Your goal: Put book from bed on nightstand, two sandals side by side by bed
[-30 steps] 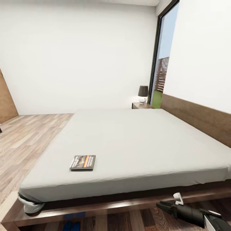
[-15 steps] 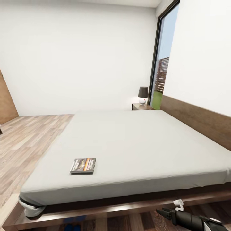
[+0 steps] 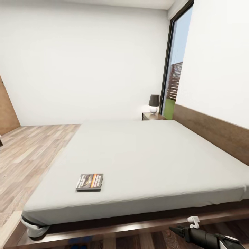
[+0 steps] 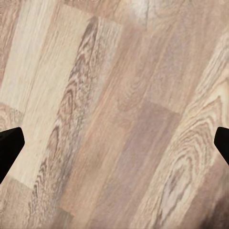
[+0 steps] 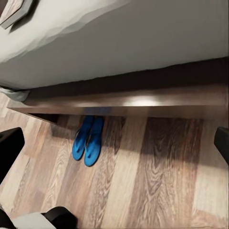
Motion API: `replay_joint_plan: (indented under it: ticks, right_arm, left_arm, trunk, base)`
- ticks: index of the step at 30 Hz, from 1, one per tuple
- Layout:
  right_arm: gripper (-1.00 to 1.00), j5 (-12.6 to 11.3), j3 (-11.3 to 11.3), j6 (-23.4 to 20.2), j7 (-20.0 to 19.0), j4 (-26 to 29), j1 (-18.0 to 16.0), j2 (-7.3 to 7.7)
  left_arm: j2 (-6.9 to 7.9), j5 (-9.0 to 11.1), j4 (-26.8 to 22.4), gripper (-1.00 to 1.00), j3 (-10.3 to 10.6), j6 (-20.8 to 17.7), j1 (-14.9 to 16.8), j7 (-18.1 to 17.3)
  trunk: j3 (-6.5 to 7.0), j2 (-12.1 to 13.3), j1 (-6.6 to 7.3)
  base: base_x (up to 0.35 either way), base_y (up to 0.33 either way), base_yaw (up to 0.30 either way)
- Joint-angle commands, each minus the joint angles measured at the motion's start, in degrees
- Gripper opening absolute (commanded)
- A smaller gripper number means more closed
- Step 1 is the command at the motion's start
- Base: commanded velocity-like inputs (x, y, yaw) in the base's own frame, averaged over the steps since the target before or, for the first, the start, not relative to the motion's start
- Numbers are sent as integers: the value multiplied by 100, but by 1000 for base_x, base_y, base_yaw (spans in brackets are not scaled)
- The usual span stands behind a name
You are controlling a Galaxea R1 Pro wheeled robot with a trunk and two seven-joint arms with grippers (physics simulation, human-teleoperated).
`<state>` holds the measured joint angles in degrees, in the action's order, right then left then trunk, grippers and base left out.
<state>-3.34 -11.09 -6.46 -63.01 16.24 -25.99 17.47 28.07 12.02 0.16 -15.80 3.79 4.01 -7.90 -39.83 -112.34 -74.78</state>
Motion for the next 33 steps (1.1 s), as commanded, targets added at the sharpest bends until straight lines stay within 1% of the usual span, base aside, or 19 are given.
replay_joint_plan:
  ticks: [1, 6, 12, 19, 24, 28, 31, 32, 33]
  right_arm:
    - [100, -33, -6, -59, 39, -14, -3, -1]
    - [100, -12, -7, -56, 196, -114, -2, -12]
    - [100, 144, -7, 100, 283, -241, -2, -27]
    - [100, 213, -7, 172, 372, -279, -2, -26]
    - [100, 234, -7, 190, 681, -324, -2, -36]
    - [100, 263, -7, 201, 973, -428, -2, -105]
    - [100, 385, -7, 202, 1133, -475, -1, -162]
    - [100, 385, -7, 202, 1133, -475, -1, -162]
    - [100, 443, -7, 201, 1172, -489, -1, -177]
  left_arm:
    - [1, 61, 8, 100, 3, 12, 4, -31]
    - [-2, 62, 4, 100, 0, 14, 4, -29]
    - [0, 66, 2, 100, -1, 16, 4, -28]
    - [21, 89, 2, 100, -2, 12, 8, -27]
    - [54, 94, 8, 100, 3, -20, 10, -23]
    - [67, 86, 4, 100, 5, -42, 13, -24]
    - [73, 80, 0, 100, 10, -37, 20, -21]
    - [73, 80, 0, 100, 10, -37, 20, -21]
    - [79, 78, -2, 100, 12, -33, 24, -21]
  trunk:
    - [13, 39, 23]
    - [102, 239, 133]
    - [210, 480, 265]
    - [336, 761, 419]
    - [426, 961, 529]
    - [497, 1122, 616]
    - [551, 1242, 682]
    - [569, 1282, 704]
    - [587, 1322, 726]
  base:
    - [0, 0, 0]
    - [0, 0, 0]
    - [0, 0, 0]
    - [0, 0, 0]
    - [0, 0, 0]
    - [0, 0, 0]
    - [0, 0, 0]
    - [0, 0, 0]
    - [0, 0, 0]
